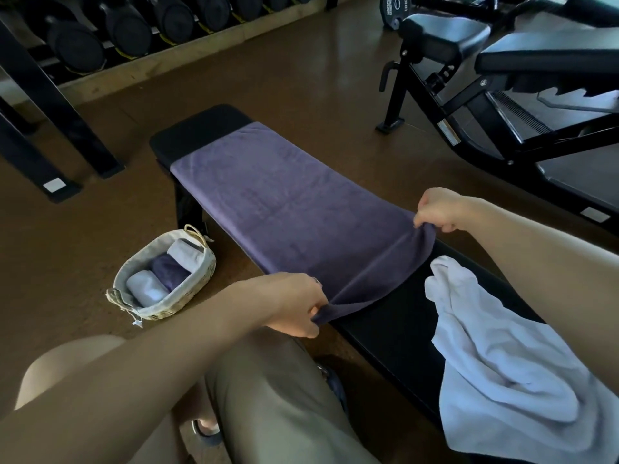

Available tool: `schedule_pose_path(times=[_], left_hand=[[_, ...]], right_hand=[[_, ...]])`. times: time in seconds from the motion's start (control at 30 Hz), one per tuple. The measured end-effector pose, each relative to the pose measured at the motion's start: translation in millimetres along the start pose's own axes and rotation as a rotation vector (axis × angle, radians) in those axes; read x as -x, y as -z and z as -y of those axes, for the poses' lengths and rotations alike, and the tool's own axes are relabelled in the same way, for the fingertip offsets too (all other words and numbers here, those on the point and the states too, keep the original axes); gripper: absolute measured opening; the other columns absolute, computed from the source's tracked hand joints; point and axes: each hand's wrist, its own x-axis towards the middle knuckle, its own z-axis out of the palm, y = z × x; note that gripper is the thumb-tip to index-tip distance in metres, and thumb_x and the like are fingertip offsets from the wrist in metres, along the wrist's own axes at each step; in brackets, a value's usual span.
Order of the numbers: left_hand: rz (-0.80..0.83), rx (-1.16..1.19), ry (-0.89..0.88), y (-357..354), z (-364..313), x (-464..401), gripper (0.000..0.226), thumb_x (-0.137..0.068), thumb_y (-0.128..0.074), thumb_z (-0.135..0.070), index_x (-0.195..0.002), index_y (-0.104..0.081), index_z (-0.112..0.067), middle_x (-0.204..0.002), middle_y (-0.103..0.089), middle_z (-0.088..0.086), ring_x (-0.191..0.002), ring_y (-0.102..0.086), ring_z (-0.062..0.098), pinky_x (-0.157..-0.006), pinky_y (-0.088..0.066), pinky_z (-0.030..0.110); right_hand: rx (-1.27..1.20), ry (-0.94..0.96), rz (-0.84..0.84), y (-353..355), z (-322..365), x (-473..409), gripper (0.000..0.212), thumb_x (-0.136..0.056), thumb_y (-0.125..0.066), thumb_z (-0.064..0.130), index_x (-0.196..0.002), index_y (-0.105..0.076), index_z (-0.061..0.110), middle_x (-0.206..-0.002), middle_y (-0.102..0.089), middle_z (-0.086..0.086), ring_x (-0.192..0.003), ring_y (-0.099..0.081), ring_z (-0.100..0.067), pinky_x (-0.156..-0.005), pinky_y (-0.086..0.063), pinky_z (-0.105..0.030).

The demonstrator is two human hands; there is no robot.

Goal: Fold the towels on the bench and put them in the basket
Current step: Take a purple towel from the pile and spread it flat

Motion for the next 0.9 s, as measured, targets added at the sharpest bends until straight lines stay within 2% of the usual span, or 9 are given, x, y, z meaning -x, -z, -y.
schedule_pose_path(times=[0.1,0.2,0.3,0.43,0.5,0.63,0.7,0.8,0.9], left_hand=[[0.015,-0.218,-0.029,-11,-5,-3,0.013,-0.093,-0.056,-0.036,-0.087,-0.063,-0.027,-0.1,-0.054,-0.004,-0.078,-0.057,0.017,-0.069,-0.05,0.034],[-0.015,-0.355,-0.064,-18,-11,-4,0.029,-0.094,-0.053,-0.046,-0.109,-0.066,-0.024,-0.106,-0.059,-0.001,-0.087,-0.061,0.023,-0.082,-0.053,0.043],[-0.152,-0.266,-0.122,-19,-18,-7,0.04,-0.094,-0.054,-0.058,-0.116,-0.058,-0.024,-0.107,-0.059,-0.003,-0.087,-0.063,0.02,-0.076,-0.054,0.038],[-0.211,-0.129,-0.219,-24,-30,-13,0.024,-0.102,-0.049,-0.044,-0.114,-0.06,-0.027,-0.109,-0.059,-0.007,-0.088,-0.059,0.012,-0.078,-0.056,0.037],[-0.231,-0.026,-0.24,-25,-32,-16,0.02,-0.104,-0.048,-0.04,-0.116,-0.059,-0.03,-0.11,-0.054,-0.009,-0.088,-0.055,0.008,-0.078,-0.054,0.034],[-0.363,0.019,-0.157,-26,-26,-23,0.026,-0.102,-0.051,-0.041,-0.125,-0.05,-0.029,-0.115,-0.047,-0.009,-0.089,-0.055,0.01,-0.076,-0.054,0.032],[-0.333,0.04,-0.073,-26,-20,-25,0.035,-0.101,-0.052,-0.045,-0.132,-0.047,-0.029,-0.12,-0.044,-0.008,-0.096,-0.054,0.012,-0.083,-0.054,0.035],[-0.269,0.071,-0.039,-26,-13,-26,0.04,-0.1,-0.052,-0.048,-0.137,-0.045,-0.033,-0.127,-0.041,-0.007,-0.108,-0.049,0.014,-0.093,-0.049,0.036],[-0.251,0.0,-0.065,-28,-10,-25,0.04,-0.1,-0.05,-0.051,-0.139,-0.041,-0.043,-0.131,-0.037,-0.006,-0.11,-0.043,0.014,-0.094,-0.047,0.038]], right_hand=[[0.067,0.044,-0.06,-7,-8,2,0.019,-0.099,-0.065,0.021,-0.088,-0.063,0.005,-0.069,-0.056,-0.009,-0.053,-0.052,-0.018,-0.047,-0.042,-0.025],[0.089,0.054,-0.115,-13,-16,4,0.027,-0.102,-0.061,0.034,-0.097,-0.066,0.008,-0.089,-0.069,-0.013,-0.078,-0.067,-0.024,-0.057,-0.052,-0.028],[0.116,0.039,-0.153,-15,-22,5,0.031,-0.103,-0.058,0.04,-0.101,-0.062,0.009,-0.091,-0.068,-0.014,-0.081,-0.068,-0.026,-0.061,-0.055,-0.03],[0.237,0.029,-0.281,-18,-25,12,0.022,-0.105,-0.054,0.032,-0.11,-0.057,0.012,-0.096,-0.062,-0.01,-0.085,-0.063,-0.026,-0.078,-0.055,-0.04],[0.31,0.043,-0.371,-23,-28,15,0.019,-0.107,-0.049,0.03,-0.112,-0.055,0.013,-0.098,-0.059,-0.009,-0.086,-0.057,-0.026,-0.076,-0.047,-0.039],[0.242,0.042,-0.397,-37,-30,14,0.036,-0.109,-0.039,0.042,-0.116,-0.053,0.01,-0.098,-0.057,-0.01,-0.085,-0.055,-0.027,-0.073,-0.043,-0.038],[0.222,0.071,-0.401,-41,-27,14,0.036,-0.108,-0.041,0.045,-0.113,-0.052,0.011,-0.097,-0.057,-0.009,-0.085,-0.056,-0.027,-0.073,-0.044,-0.038],[0.307,0.11,-0.439,-42,-27,15,0.029,-0.109,-0.043,0.038,-0.114,-0.054,0.013,-0.094,-0.06,-0.008,-0.082,-0.058,-0.026,-0.072,-0.045,-0.037],[0.406,0.021,-0.42,-45,-33,14,0.029,-0.111,-0.037,0.034,-0.12,-0.054,0.013,-0.103,-0.064,-0.012,-0.085,-0.058,-0.026,-0.072,-0.048,-0.038]])
